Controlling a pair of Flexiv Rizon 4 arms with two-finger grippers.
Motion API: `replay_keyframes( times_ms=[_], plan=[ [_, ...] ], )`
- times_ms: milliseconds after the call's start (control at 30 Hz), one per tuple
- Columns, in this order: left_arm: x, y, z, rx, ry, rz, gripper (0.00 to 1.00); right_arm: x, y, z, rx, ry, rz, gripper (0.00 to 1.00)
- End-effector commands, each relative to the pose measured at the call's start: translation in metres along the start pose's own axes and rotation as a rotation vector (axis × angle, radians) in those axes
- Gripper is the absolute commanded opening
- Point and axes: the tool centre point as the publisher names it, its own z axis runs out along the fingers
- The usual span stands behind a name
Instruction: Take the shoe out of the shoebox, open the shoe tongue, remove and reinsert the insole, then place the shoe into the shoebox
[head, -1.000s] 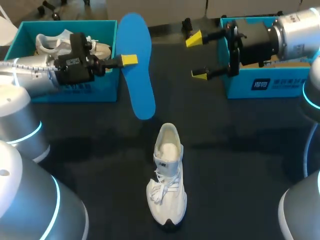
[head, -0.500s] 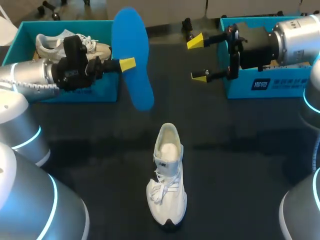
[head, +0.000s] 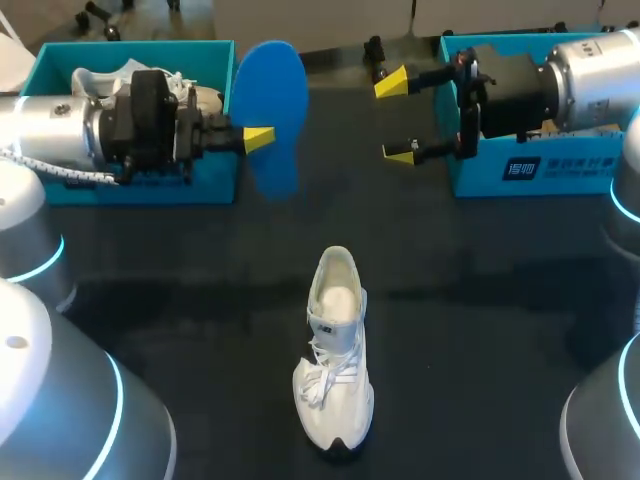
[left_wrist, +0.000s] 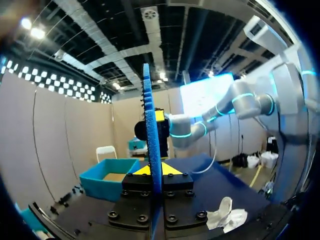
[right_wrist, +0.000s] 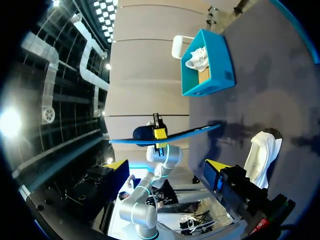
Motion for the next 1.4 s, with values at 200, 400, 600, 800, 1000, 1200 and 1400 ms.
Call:
replay_keyframes(
  times_ms=[200, 400, 600, 800, 1000, 1200, 1400],
  plan=[
    [-0.013, 0.008, -0.003, 0.0, 0.106, 0.499, 0.0, 0.0, 0.001, 0.002, 0.0, -0.001, 0.001, 1.0],
    [-0.017, 0.015, 0.001, 0.014, 0.131, 0.722, 0.0, 0.0, 0.001, 0.002, 0.0, -0.001, 0.001, 1.0],
    [-0.019, 0.015, 0.004, 0.039, 0.13, 0.877, 0.0, 0.0, 0.001, 0.002, 0.0, -0.001, 0.001, 1.0],
    [-0.021, 0.011, 0.005, 0.068, 0.099, 0.919, 0.0, 0.0, 0.001, 0.002, 0.0, -0.001, 0.001, 1.0],
    [-0.021, 0.011, 0.005, 0.068, 0.099, 0.919, 0.0, 0.0, 0.001, 0.002, 0.0, -0.001, 0.001, 1.0],
    [-0.021, 0.011, 0.005, 0.068, 0.099, 0.919, 0.0, 0.0, 0.001, 0.002, 0.0, -0.001, 0.001, 1.0],
    [-0.018, 0.017, 0.009, 0.043, 0.065, 1.114, 0.0, 0.0, 0.001, 0.002, 0.0, -0.001, 0.001, 1.0]
  ],
)
